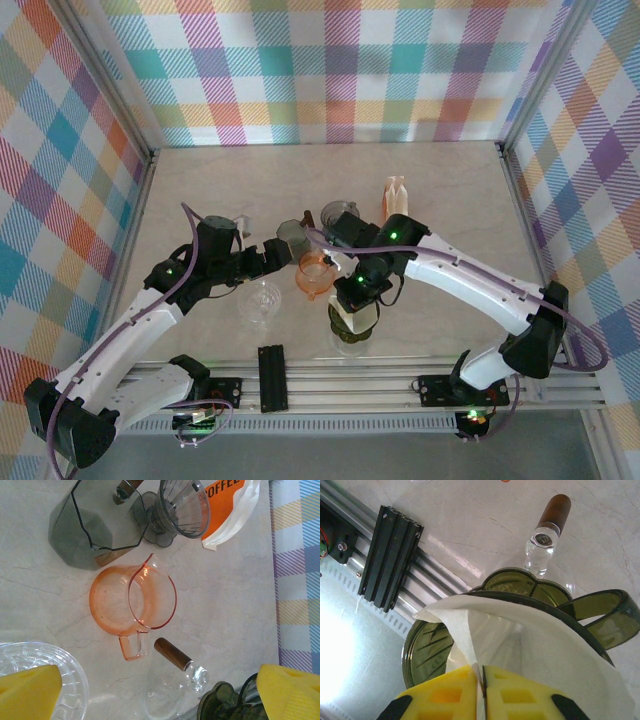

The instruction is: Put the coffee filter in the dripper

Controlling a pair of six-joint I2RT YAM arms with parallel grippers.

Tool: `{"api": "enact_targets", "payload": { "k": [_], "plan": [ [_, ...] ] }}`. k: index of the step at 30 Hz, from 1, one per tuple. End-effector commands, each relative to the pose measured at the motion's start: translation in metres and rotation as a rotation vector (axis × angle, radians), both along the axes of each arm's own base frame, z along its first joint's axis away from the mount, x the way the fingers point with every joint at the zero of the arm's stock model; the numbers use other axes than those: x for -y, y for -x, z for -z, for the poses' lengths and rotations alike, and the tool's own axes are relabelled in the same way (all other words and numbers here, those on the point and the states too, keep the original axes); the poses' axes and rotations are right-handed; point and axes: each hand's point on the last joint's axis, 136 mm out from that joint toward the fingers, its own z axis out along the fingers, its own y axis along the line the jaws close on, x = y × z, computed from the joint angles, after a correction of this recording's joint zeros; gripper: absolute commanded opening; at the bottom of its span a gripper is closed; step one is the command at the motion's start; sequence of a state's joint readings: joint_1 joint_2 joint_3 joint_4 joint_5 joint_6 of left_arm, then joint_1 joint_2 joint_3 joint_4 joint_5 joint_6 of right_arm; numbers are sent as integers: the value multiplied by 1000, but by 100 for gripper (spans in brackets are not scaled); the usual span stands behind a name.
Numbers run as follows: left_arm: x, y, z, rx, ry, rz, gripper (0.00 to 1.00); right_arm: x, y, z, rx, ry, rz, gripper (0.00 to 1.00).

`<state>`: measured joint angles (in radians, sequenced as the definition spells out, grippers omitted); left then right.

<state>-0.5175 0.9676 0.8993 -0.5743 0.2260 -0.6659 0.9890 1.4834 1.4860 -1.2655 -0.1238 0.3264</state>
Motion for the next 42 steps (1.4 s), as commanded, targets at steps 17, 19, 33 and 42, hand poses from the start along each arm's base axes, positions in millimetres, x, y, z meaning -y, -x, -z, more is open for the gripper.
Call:
{"api": "enact_targets", "payload": {
  "k": [17, 19, 33, 42],
  "plan": [
    [86, 55, -50, 89, -16, 381, 74, 51, -13, -43, 227, -73, 182, 64],
    [95, 62, -44, 77, -34, 428, 65, 57, -14, -36, 220, -58, 198, 63],
    [118, 93, -7, 20, -158, 598, 56, 69, -19, -19, 224, -16, 230, 65],
    [114, 95, 1, 10, -174, 598, 43, 70, -21, -2, 193, 5, 243, 61]
  ]
}}
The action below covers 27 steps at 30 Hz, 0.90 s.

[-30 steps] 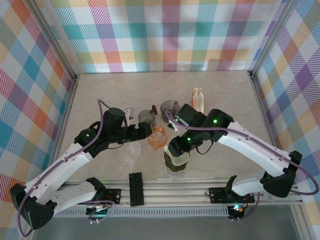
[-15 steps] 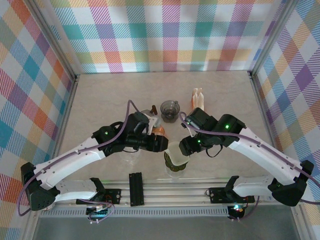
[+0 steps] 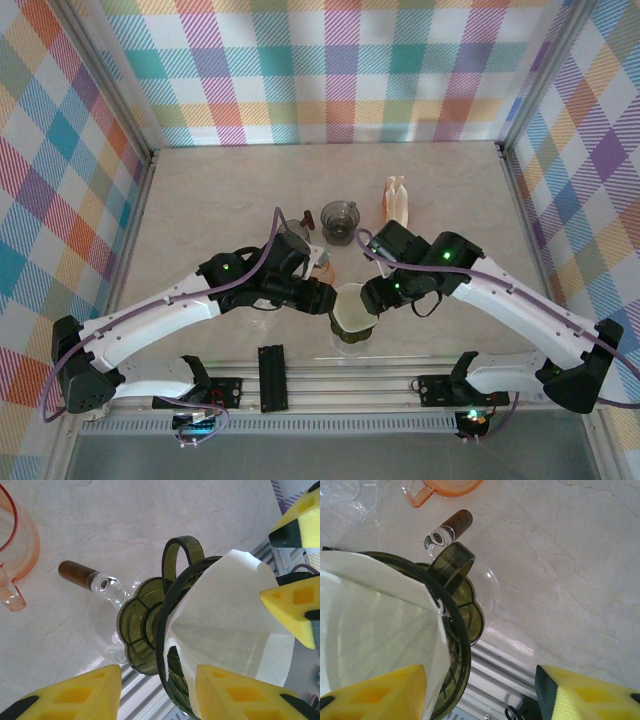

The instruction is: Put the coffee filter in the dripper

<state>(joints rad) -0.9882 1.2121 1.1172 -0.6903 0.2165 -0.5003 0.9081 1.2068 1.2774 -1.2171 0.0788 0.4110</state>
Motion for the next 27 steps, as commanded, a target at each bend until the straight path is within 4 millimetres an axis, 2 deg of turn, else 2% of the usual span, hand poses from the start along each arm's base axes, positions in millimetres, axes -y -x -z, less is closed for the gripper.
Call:
{"api": "enact_targets", "payload": {
  "k": [1, 5, 9, 11, 16, 27],
  "plan": [
    [-3, 7, 1, 6, -10, 20, 43, 0, -2, 4, -12, -11, 24, 61],
    [-3, 6, 4, 3, -17, 17, 43, -3, -2, 6, -15, -19, 11, 68],
    [-4, 5, 4, 6, -21, 14, 42, -16, -1, -7, -2, -95, -42, 75],
    [-4, 4, 6, 9, -26, 11, 42, -24, 2, -6, -14, -104, -74, 78],
    [-3, 4, 6, 6, -21, 7, 40, -33, 3, 11, -41, -71, -95, 81],
    [-2, 4, 10, 2, -25, 10, 40, -29, 1, 46, -76, 8, -83, 81]
  ]
}}
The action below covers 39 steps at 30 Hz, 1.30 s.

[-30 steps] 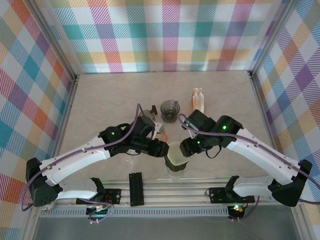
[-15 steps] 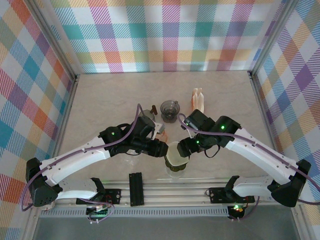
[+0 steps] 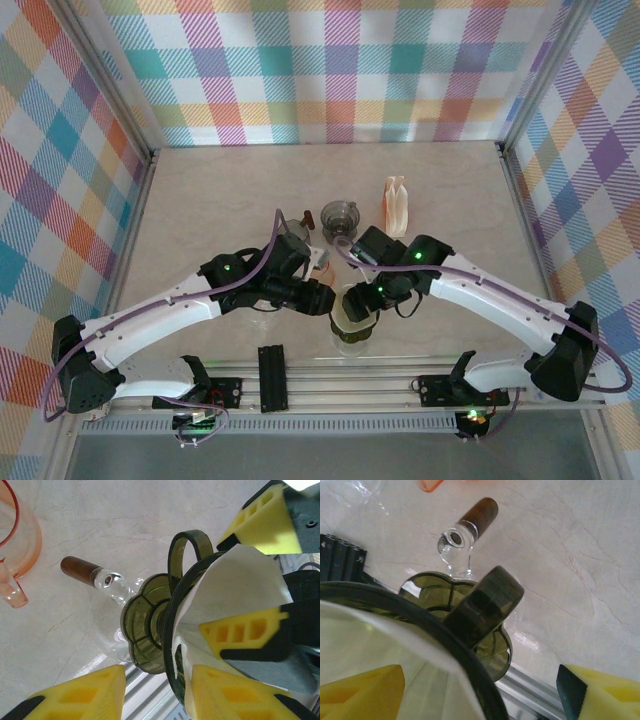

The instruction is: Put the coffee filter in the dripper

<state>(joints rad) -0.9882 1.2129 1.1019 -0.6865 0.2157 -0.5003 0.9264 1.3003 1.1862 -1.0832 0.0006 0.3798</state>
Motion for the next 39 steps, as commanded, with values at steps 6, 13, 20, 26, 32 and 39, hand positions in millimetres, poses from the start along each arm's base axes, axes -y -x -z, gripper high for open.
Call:
{"api": "enact_targets", "payload": {
  "k": [6, 13, 20, 26, 32, 39],
  "plan": [
    [0, 3, 7, 3, -17, 10, 40, 1, -2, 21, -3, 35, 2, 80],
    [1, 3, 8, 1, -12, 8, 43, 1, -1, 36, -20, 53, 10, 80],
    [2, 3, 0, 16, 35, -1, 53, 4, 0, 45, -35, 72, 19, 80],
    [2, 4, -5, 30, 72, -4, 60, 7, 0, 48, -36, 85, 30, 80],
    [-2, 1, 6, 18, 20, -23, 52, 3, -1, 42, -28, 63, 26, 80],
    [-1, 2, 11, 3, -4, -15, 41, -7, -4, 18, 0, 1, 20, 80]
  ]
}}
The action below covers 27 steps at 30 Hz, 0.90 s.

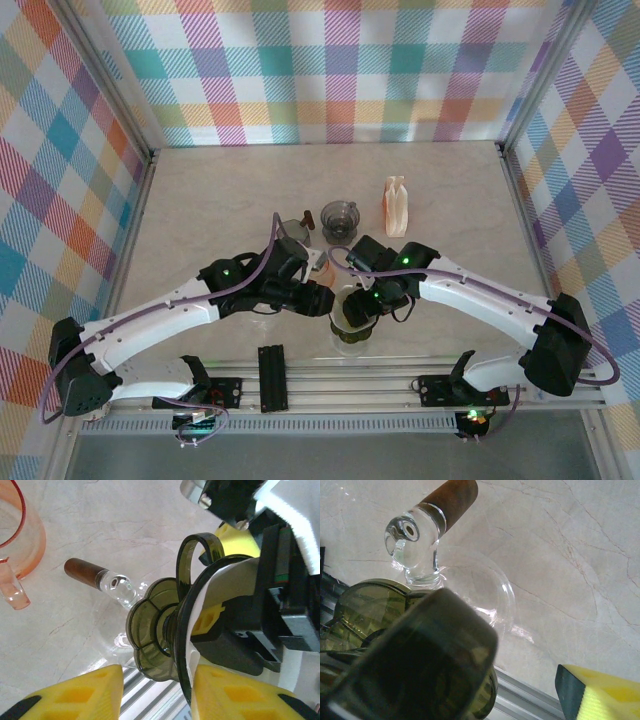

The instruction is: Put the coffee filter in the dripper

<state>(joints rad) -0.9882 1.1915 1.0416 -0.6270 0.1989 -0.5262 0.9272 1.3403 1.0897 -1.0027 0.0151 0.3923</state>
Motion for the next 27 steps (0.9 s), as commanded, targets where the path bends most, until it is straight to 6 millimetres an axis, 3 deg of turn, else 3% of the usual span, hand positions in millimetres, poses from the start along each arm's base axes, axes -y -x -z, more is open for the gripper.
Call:
{"api": "enact_targets", "payload": {
  "k": [1, 5, 12, 18, 23, 27],
  "plan": [
    [0, 4, 1, -1, -17, 17, 41, -10, -3, -22, 33, -61, 3, 80],
    [0, 4, 1, 0, -21, 17, 40, -11, -4, -24, 36, -64, 4, 80],
    [-1, 4, 2, 1, -21, 15, 40, -5, -1, -1, 11, -25, 23, 80],
    [0, 4, 1, 2, -19, 14, 40, 0, -2, 7, 10, 9, 29, 80],
    [0, 4, 1, 1, -17, 14, 40, -3, -4, -4, 32, -26, 31, 81],
    [0, 4, 0, 3, -15, 12, 40, -7, -6, -29, 80, -94, 29, 82]
  ]
}}
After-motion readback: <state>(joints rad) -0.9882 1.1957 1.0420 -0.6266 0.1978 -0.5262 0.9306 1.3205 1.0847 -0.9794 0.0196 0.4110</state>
